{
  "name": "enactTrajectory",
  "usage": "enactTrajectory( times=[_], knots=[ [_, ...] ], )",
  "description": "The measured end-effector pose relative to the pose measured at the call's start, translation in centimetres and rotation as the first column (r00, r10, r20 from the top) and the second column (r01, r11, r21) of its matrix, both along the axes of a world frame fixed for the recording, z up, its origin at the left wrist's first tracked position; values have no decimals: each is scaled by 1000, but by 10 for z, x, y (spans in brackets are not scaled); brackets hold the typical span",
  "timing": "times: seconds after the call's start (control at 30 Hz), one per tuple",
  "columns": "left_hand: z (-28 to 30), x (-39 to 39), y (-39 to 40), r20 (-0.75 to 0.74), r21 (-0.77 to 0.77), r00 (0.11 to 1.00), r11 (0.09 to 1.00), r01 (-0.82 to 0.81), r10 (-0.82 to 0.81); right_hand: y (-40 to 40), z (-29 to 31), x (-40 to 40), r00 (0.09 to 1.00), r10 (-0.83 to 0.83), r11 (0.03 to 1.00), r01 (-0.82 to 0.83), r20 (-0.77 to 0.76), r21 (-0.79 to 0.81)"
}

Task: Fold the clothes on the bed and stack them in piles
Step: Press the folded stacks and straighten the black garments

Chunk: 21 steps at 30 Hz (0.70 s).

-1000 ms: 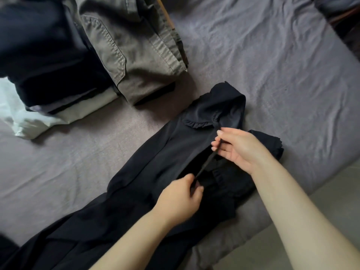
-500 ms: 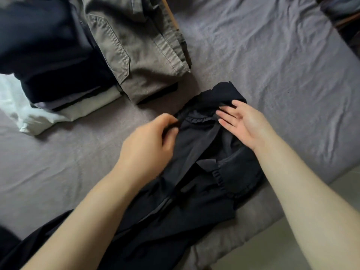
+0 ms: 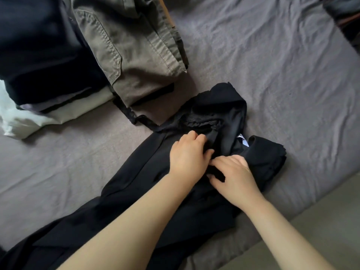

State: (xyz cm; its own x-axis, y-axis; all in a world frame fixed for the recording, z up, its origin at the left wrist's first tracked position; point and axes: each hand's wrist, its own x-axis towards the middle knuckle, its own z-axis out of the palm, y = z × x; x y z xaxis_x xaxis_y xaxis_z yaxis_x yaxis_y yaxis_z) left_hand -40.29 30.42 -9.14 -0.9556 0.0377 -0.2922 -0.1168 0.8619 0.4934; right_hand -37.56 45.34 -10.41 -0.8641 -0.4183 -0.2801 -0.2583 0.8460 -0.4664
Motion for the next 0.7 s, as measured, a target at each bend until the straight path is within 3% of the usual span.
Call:
enactTrajectory(
  times=[0.07,0.13,0.2,0.27,0.37,0.47,0.7],
  knots=[
    [-13,-7,12,14,-9,997,997,-77,77,-3,2,-1,994,-106,994,106,3,-33],
    [-19,-16,19,-65,-2,986,988,-154,153,-3,8,-7,962,-227,969,239,153,-66],
    [-22,-19,20,-90,97,967,968,-231,240,0,14,-15,884,-325,910,389,335,-142],
    [-20,-14,17,-47,247,948,924,-294,314,2,21,-26,836,-349,867,460,424,-193],
    [-12,-2,7,173,484,901,762,-430,398,-1,29,-38,708,-371,761,603,601,-241],
    [-3,9,-7,386,588,831,588,-556,401,-2,34,-46,602,-383,682,696,701,-225],
    [3,25,-24,655,677,719,242,-695,233,-3,51,-47,598,-112,692,620,793,-369]
  ],
)
